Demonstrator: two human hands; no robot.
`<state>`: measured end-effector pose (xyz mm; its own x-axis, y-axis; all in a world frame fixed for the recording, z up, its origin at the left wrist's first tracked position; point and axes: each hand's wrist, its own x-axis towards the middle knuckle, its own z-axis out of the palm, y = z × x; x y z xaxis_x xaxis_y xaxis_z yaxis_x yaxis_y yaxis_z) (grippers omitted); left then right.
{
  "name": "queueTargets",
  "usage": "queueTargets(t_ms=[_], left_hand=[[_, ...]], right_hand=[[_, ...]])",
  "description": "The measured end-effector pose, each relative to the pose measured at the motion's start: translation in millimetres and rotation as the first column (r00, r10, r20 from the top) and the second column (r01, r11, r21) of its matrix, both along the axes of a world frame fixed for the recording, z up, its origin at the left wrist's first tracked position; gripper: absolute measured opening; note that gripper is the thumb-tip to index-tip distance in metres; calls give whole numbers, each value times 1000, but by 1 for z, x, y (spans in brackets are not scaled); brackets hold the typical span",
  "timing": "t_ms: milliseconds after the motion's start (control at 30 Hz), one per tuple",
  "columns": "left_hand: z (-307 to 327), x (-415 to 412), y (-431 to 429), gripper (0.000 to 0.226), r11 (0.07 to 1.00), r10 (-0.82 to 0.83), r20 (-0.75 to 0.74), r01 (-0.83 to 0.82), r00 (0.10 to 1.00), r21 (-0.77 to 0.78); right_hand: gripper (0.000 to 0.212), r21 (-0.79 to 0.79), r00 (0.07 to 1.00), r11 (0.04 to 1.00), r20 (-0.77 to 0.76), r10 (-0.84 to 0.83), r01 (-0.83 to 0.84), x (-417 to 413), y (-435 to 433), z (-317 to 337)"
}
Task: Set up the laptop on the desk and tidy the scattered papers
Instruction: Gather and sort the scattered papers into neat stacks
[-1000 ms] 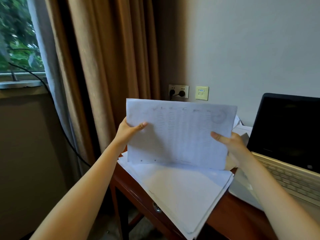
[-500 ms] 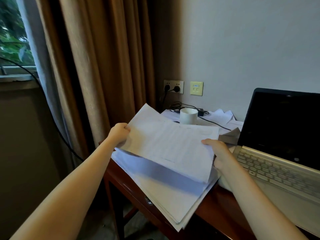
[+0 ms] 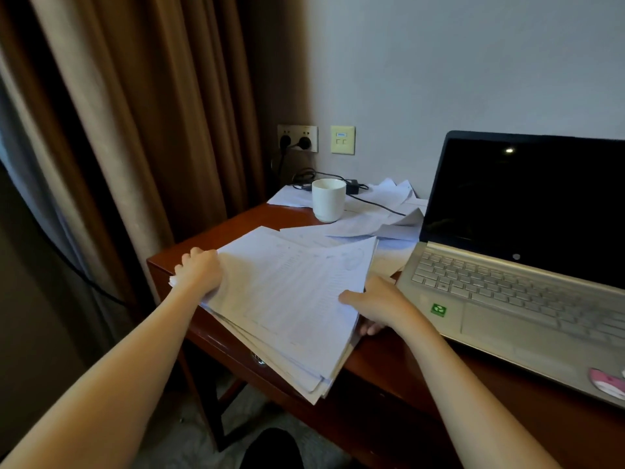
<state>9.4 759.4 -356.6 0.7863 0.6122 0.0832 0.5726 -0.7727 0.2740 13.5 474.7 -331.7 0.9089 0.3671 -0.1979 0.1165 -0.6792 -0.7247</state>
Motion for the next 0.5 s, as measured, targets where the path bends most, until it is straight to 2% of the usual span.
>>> queueTargets(t_ms=[100, 167, 200, 267, 333, 433, 500], left_hand=[[-3, -8, -4, 44, 998, -32, -3, 32, 999, 55], [-6, -14, -6, 47, 995, -51, 32, 48, 998, 92], [-7, -15, -5, 48, 993, -58, 50, 53, 997, 101], [-7, -17, -9, 48, 992, -61, 59, 54, 996, 117], [-4, -19, -15, 50, 991, -39, 50, 32, 998, 132], [-1, -21, -22, 54, 988, -8, 18, 5, 1000, 155], [-2, -21, -21, 56, 986, 1, 15, -4, 1000, 165]], right_hand=[[18, 35, 999, 999, -16, -37, 38, -7, -7, -3], [21, 78, 994, 991, -37, -102, 105, -14, -13, -6], [21, 147, 986, 977, -70, -148, 157, -18, -16, -8], [13, 333, 961, 906, -180, -211, 262, -28, -21, -8], [8, 474, 939, 823, -284, -194, 314, -40, -24, -6], [16, 571, 927, 746, -333, -170, 342, -60, -27, -5], [20, 653, 904, 634, -377, -203, 414, -73, -29, -7]])
